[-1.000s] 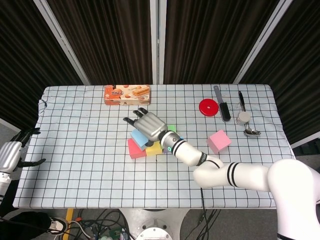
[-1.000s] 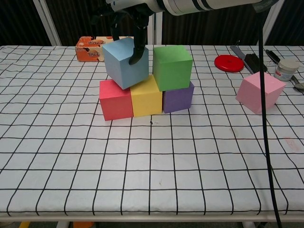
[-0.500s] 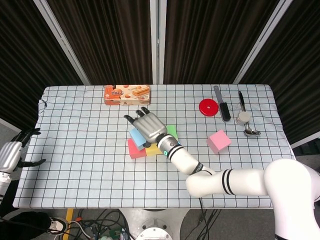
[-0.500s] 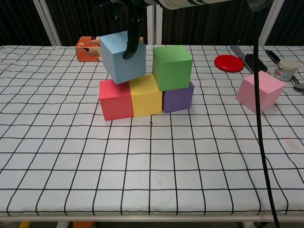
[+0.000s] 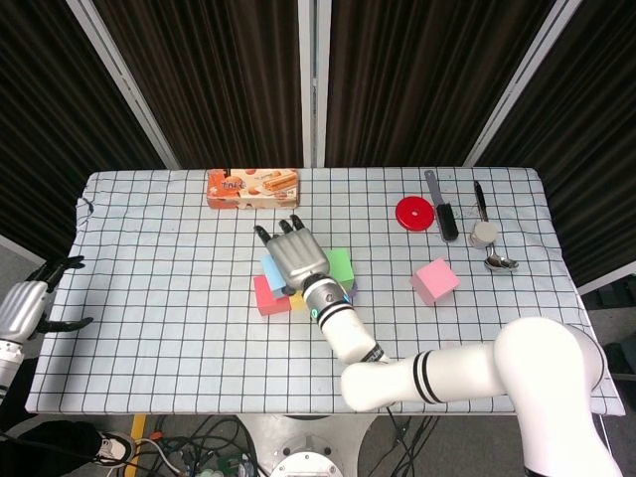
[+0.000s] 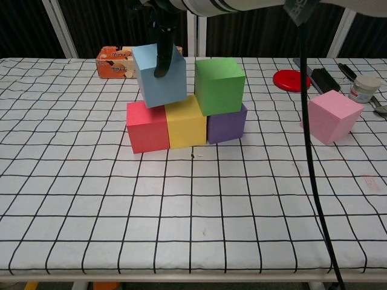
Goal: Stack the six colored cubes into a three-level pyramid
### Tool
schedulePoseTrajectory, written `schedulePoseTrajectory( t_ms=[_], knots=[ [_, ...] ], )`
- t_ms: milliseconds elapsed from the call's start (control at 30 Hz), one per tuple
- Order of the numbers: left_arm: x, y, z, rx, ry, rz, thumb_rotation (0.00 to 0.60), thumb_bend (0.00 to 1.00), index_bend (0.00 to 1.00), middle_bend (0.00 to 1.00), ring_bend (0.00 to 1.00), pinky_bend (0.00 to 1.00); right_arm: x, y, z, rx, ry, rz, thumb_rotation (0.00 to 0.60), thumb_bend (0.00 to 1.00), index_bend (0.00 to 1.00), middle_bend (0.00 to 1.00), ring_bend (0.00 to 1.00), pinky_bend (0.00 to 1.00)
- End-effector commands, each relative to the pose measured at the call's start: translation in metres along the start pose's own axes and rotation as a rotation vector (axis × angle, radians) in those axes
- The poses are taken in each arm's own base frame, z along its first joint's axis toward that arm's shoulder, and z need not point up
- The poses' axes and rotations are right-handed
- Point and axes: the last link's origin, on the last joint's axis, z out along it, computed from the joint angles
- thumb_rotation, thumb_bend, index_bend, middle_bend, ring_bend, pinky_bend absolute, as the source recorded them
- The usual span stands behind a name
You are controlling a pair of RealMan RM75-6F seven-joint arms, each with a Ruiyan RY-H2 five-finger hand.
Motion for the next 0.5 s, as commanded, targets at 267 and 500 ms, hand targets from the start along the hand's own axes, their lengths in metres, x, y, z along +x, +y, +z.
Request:
schedulePoseTrajectory(
  t_ms=[267,500],
  knots=[
    [0.0,-0.001,0.0,0.0,-0.004,-0.002,0.6,0.0,0.14,0.19,0.09,0.2,-0.012,-0.007,0.002,-0.068,0.006,0.035,0.6,0.1,0.0,0.61,0.09,0.0],
    [-0.001,-0.003,-0.001,0.007,-0.019,-0.005,0.6,0.0,0.14,0.19,0.09,0.2,-0.016,-0.01,0.002,-0.079,-0.021,0.064,0.6,0.1,0.0,0.61,0.1,0.0]
  ],
)
